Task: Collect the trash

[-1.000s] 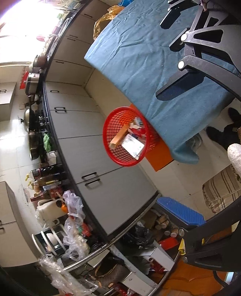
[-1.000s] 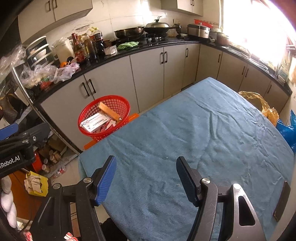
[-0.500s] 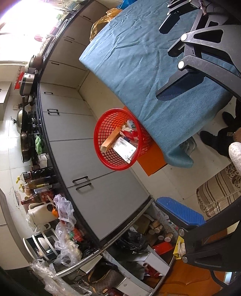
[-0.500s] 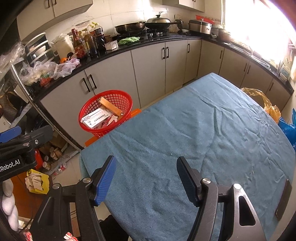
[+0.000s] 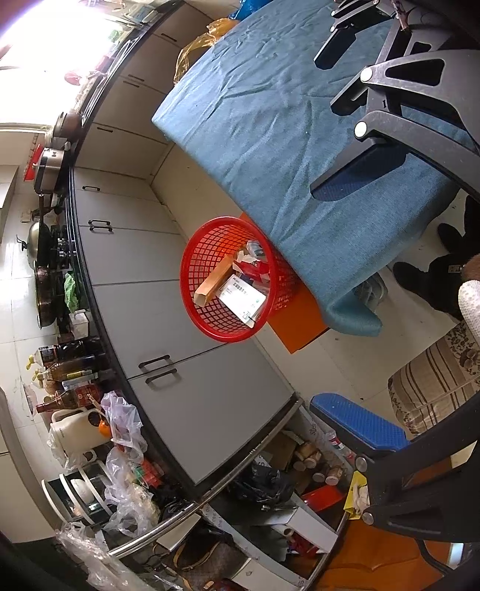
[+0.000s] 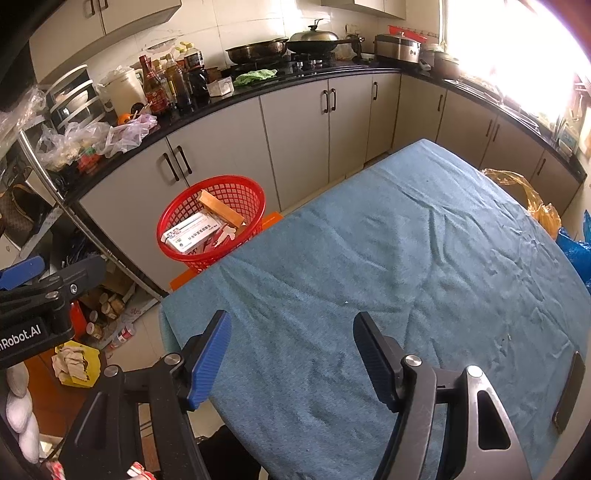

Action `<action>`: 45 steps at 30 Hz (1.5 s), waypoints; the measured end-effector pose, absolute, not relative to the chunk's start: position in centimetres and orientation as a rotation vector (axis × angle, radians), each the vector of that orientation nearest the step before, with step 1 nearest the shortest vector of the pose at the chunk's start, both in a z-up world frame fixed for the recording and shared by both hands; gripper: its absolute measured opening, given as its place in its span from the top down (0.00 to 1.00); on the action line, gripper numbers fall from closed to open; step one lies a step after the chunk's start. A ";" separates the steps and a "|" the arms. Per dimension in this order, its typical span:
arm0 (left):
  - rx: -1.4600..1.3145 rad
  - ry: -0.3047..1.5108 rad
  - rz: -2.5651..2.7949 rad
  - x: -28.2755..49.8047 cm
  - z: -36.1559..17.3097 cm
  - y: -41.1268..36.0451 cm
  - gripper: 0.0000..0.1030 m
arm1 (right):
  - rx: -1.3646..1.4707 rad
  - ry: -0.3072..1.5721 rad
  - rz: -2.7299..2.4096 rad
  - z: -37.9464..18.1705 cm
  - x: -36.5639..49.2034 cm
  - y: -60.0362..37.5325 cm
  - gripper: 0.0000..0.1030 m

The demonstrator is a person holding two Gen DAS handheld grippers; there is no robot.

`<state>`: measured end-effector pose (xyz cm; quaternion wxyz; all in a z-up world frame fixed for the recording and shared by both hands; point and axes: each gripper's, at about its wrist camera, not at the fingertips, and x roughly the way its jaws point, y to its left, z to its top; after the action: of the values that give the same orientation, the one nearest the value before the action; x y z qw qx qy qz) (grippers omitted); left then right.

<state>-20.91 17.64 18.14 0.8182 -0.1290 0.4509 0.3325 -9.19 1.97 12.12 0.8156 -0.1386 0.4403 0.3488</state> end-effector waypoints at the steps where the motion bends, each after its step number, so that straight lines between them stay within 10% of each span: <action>1: -0.277 0.961 0.710 -21.0 18.1 17.7 0.00 | -0.296 0.940 0.744 12.1 -9.3 2.0 0.29; 45: -0.297 0.981 0.708 -21.8 17.5 16.6 0.00 | -0.259 0.961 0.735 11.7 -9.7 1.0 0.27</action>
<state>-21.79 16.59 17.51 0.8123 -0.1391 0.4593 0.3313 -9.73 1.00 11.75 0.8147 -0.1215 0.4504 0.3443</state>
